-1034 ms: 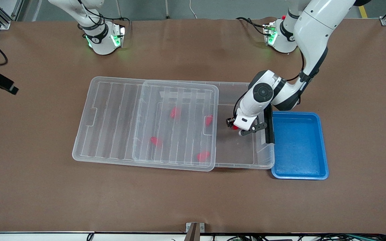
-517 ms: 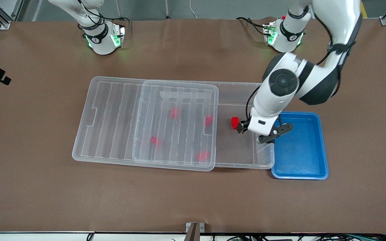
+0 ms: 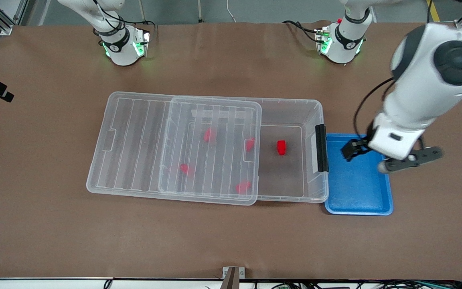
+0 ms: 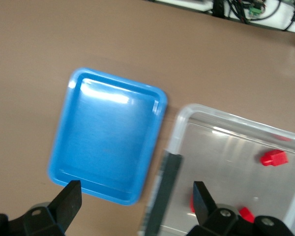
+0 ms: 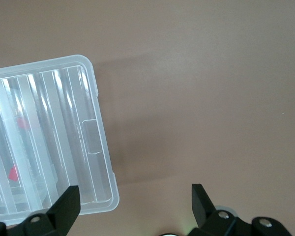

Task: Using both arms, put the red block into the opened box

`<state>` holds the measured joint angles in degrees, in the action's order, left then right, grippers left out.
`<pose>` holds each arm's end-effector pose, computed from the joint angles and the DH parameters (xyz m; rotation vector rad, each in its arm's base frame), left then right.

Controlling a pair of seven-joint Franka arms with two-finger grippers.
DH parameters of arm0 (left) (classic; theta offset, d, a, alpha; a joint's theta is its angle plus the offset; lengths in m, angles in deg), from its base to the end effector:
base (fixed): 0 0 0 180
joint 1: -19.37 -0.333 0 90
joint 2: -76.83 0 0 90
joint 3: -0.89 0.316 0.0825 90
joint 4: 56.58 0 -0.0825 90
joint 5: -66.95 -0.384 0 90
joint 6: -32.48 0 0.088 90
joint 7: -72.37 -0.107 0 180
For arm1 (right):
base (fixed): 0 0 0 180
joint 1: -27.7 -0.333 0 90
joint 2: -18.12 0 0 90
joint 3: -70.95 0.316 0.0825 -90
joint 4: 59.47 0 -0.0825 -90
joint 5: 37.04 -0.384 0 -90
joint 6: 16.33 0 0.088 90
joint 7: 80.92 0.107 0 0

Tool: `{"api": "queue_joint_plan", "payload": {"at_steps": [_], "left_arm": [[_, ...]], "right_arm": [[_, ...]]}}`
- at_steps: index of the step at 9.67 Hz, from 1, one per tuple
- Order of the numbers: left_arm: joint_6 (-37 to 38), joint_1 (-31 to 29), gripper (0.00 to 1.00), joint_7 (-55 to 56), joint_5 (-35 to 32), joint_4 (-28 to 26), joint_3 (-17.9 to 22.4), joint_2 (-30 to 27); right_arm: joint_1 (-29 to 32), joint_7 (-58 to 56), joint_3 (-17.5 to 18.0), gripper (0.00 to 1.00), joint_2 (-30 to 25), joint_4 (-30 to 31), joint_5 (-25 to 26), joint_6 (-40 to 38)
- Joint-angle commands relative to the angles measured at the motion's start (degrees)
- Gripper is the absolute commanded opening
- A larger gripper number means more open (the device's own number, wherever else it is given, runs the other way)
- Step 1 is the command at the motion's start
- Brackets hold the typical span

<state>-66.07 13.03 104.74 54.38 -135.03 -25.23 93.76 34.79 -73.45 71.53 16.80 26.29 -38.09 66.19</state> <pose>0.6302 -0.1603 0.5718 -3.0737 -0.3379 -0.1785 0.5306 -0.0583 0.6603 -3.1006 0.3769 0.0526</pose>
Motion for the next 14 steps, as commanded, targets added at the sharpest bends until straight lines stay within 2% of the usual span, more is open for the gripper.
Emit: {"api": "queue_joint_plan", "payload": {"at_steps": [1, 4, 5, 7, 9, 12, 13, 14], "left_arm": [[4.83, -3.57, 1.0, -4.57, 0.52, 1.09, -0.94, -1.9], [10.73, -7.0, 1.0, -21.68, 2.71, 1.37, 0.28, -7.95], [10.83, -5.36, 1.0, -23.57, 3.59, -0.29, 3.94, -11.19], [14.59, 4.2, 1.0, -28.13, 7.27, -1.79, 16.4, -15.08], [15.31, 6.33, 1.0, -30.17, 9.31, -4.07, 20.66, -17.98], [15.93, 6.52, 1.0, -30.44, 10.63, -5.14, 21.64, -19.13], [15.93, 6.52, 1.0, -30.44, 10.72, -5.05, 21.64, -19.05], [15.93, 6.52, 1.0, -30.44, 10.81, -5.05, 21.38, -19.05]], "right_arm": [[0.56, -0.62, 0.21, 1.0, -0.88, 1.08, -0.79, 0.54], [0.56, -0.62, 0.21, 1.0, -0.88, 1.08, -0.79, 0.54], [0.56, -0.62, 0.21, 1.0, -0.88, 1.08, -0.79, 0.54], [0.56, -0.62, 0.21, 1.0, -0.88, 1.08, -0.79, 0.54], [0.56, -0.62, 0.21, 1.0, -0.88, 1.08, -0.79, 0.45], [0.56, -1.67, 0.12, 1.0, -0.88, 1.52, -0.62, 0.36], [0.82, -8.99, -0.06, 1.0, -0.53, 2.13, 0.17, 0.54], [1.43, -13.15, -0.32, 0.97, 1.47, 5.35, 0.09, 3.84]]}}
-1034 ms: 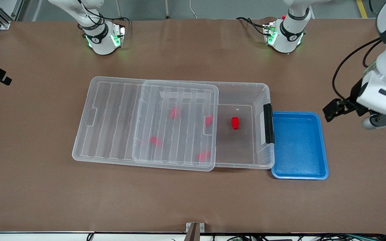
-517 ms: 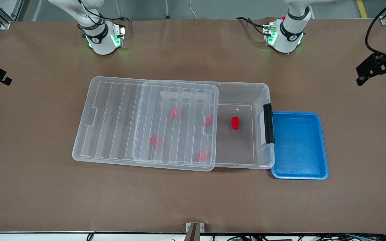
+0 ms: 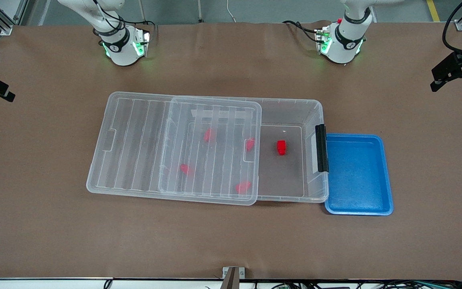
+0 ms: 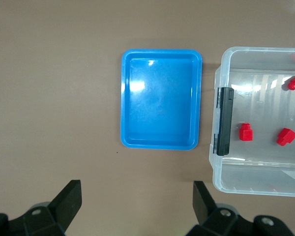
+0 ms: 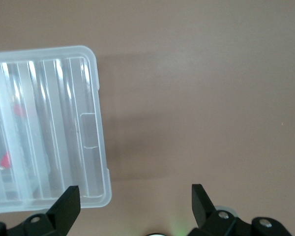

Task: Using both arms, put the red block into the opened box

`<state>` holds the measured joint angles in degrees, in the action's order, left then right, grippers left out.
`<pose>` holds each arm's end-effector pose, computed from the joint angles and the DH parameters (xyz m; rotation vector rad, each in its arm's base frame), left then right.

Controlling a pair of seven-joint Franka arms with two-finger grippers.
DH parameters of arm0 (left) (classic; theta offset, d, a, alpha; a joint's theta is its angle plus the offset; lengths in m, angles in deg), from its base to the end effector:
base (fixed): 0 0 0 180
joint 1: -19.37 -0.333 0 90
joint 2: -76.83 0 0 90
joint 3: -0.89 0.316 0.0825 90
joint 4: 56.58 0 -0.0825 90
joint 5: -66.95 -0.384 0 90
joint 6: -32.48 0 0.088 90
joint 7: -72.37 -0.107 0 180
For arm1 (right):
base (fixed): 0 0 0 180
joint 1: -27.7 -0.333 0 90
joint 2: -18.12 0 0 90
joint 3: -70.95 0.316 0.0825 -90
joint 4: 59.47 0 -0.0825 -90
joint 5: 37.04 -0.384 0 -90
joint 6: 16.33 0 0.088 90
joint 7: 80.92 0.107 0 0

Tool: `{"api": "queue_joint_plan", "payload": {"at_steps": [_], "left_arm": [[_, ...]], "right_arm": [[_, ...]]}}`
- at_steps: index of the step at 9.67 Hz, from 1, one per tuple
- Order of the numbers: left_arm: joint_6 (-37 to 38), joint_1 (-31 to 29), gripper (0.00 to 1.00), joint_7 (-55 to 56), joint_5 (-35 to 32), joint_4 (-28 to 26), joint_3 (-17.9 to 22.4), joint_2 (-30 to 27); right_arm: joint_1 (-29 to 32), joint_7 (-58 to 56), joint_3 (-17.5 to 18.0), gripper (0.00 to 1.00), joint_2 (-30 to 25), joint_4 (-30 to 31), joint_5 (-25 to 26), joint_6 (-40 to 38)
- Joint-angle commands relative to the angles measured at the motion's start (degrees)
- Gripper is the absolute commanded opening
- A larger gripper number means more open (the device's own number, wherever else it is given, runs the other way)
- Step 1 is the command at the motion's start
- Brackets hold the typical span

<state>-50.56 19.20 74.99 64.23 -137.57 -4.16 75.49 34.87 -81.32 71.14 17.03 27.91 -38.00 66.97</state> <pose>0.5307 -0.0405 0.6995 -3.0947 0.0500 -0.0962 0.5329 -0.0633 0.6463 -3.1156 0.1767 0.0796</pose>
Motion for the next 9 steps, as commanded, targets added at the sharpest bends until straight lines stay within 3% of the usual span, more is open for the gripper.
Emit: {"api": "queue_joint_plan", "payload": {"at_steps": [1, 2, 3, 4, 7, 9], "left_arm": [[1.21, 0.35, 1.0, -0.69, 0.96, -2.6, 0.14, -0.95], [1.47, 0.35, 1.0, -0.69, 0.96, -2.51, 0.13, -0.95], [1.65, 0.35, 1.0, -0.69, 0.96, -2.51, 0.13, -0.95], [1.65, 0.35, 1.0, -0.6, 0.96, -2.6, 0.13, -0.95], [1.74, 0.17, 1.0, -0.6, 0.96, -2.6, 0.13, -1.04], [1.65, 0.09, 1.0, -0.51, 0.96, -2.51, 0.57, -1.13]], "right_arm": [[1.36, -7.05, 0.15, 0.69, 3.09, 8.72, -0.09, 11.19], [1.01, -9.85, 0.15, 0.31, 6.59, 10.86, -0.43, 16.06], [0.66, -10.67, 0.42, 0.06, 10.98, 10.79, -1.31, 18.72], [0.31, -11.02, 0.68, 0.0, 13.98, 10.71, -3.67, 22.4], [-1.37, -16.27, 0.77, 0.0, 22.33, 10.97, -4.66, 32.78], [-1.45, -17.53, 0.86, 0.0, 23.76, 11.23, -4.74, 31.85]]}}
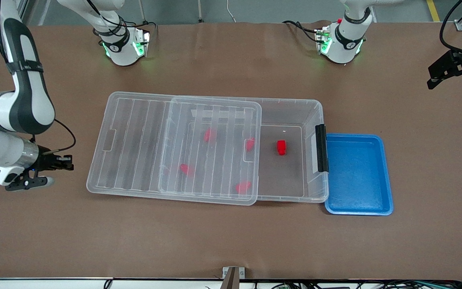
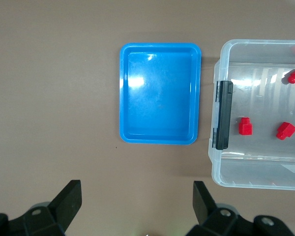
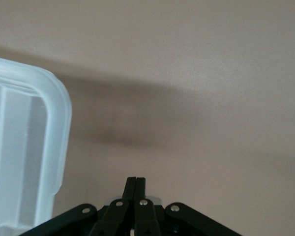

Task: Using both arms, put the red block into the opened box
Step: 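Push the clear lid back over the box with the right gripper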

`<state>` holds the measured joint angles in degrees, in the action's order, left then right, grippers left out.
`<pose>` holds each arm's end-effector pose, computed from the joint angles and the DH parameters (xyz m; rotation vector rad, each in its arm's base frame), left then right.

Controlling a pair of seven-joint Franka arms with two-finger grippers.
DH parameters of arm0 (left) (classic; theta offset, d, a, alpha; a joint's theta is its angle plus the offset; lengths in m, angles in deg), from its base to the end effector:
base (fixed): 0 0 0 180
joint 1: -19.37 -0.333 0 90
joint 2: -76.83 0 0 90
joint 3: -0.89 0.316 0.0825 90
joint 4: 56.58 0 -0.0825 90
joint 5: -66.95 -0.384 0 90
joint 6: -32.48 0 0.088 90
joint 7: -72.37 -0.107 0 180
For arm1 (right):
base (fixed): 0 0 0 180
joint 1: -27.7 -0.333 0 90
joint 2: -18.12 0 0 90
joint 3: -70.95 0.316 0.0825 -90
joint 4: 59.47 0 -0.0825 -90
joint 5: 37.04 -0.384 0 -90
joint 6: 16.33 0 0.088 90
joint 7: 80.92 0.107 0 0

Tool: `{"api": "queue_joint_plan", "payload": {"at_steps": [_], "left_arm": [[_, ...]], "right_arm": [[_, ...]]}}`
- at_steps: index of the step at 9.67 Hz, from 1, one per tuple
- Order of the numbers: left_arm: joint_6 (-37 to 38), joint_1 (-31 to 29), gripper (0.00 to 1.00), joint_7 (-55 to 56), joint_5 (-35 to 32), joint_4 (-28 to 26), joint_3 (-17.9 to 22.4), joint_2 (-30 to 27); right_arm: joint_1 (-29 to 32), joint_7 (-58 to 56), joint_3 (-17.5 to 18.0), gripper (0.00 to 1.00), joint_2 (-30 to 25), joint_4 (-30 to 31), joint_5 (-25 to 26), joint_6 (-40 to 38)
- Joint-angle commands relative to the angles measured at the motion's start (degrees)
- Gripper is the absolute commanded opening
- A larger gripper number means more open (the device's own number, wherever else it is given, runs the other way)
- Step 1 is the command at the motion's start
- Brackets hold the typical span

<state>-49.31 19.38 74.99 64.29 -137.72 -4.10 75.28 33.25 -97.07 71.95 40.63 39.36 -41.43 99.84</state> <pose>0.5271 -0.0414 0.6982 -3.0950 0.0527 -0.0641 0.6444 -0.0479 0.3498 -3.0402 -0.2506 0.1152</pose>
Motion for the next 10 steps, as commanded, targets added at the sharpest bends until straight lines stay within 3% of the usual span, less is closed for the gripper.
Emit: {"api": "queue_joint_plan", "payload": {"at_steps": [1, 3, 10], "left_arm": [[0.14, -0.79, 1.0, -0.51, 0.9, -2.36, 0.6, -0.83], [-0.21, -1.15, 1.0, -0.51, 0.82, -2.36, 0.6, -0.74], [0.4, -5.45, 1.0, -3.06, 0.82, -2.27, 0.51, -1.0]], "right_arm": [[-0.1, -1.35, 1.01, 0.0, 0.16, -0.12, -2.8, -2.51], [-0.45, -1.35, 1.46, 0.0, 0.34, 0.31, -7.73, -3.58], [-3.26, 1.46, 3.21, 0.0, 1.83, 0.76, -12.13, -2.88]]}}
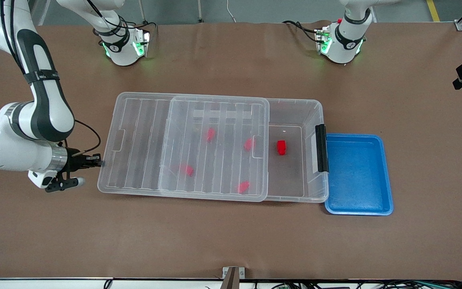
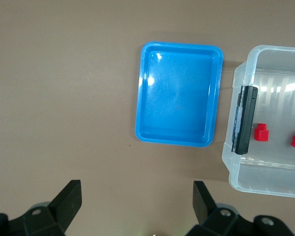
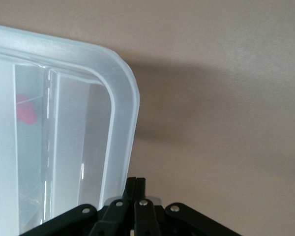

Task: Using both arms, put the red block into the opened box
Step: 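Push the clear lid back over the box with the right gripper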

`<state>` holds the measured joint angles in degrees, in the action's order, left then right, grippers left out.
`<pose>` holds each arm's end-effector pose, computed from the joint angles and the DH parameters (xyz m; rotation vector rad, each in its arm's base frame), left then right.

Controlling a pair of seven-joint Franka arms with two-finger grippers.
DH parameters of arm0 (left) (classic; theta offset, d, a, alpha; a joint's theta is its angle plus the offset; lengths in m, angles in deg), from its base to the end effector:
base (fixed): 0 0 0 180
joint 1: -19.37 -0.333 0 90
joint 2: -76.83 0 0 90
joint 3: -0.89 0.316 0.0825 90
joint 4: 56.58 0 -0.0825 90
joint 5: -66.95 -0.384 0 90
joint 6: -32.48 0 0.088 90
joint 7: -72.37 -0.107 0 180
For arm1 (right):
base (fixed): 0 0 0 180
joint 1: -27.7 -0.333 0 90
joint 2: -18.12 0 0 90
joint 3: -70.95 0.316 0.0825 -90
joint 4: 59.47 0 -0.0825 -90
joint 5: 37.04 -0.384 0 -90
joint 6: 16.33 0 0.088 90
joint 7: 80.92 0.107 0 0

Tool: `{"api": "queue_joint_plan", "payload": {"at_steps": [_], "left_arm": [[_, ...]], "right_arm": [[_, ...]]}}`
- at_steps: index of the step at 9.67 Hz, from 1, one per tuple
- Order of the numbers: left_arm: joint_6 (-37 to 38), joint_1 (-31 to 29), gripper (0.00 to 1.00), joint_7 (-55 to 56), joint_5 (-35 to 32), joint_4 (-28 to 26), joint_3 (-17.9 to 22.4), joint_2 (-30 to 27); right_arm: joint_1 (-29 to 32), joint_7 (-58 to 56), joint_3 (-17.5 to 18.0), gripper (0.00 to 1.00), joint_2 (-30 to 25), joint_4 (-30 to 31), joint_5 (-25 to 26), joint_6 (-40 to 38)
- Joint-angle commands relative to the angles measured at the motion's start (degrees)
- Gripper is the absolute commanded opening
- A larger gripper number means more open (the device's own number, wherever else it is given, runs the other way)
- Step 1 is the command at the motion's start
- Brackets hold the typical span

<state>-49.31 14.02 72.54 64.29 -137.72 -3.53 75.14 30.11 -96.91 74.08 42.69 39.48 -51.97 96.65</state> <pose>0.5277 0.0132 0.6995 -3.0923 -0.0414 -0.0625 0.6401 0.0216 0.3241 -2.8494 -0.2346 0.2131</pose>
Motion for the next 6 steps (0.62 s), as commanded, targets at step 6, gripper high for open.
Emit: {"api": "queue_joint_plan", "payload": {"at_steps": [6], "left_arm": [[-0.03, -0.45, 1.0, -0.62, 0.9, -1.92, 0.03, -0.77]], "right_arm": [[-1.0, 5.6, 2.05, 0.0, -0.14, -0.33, -1.85, 0.05]]}}
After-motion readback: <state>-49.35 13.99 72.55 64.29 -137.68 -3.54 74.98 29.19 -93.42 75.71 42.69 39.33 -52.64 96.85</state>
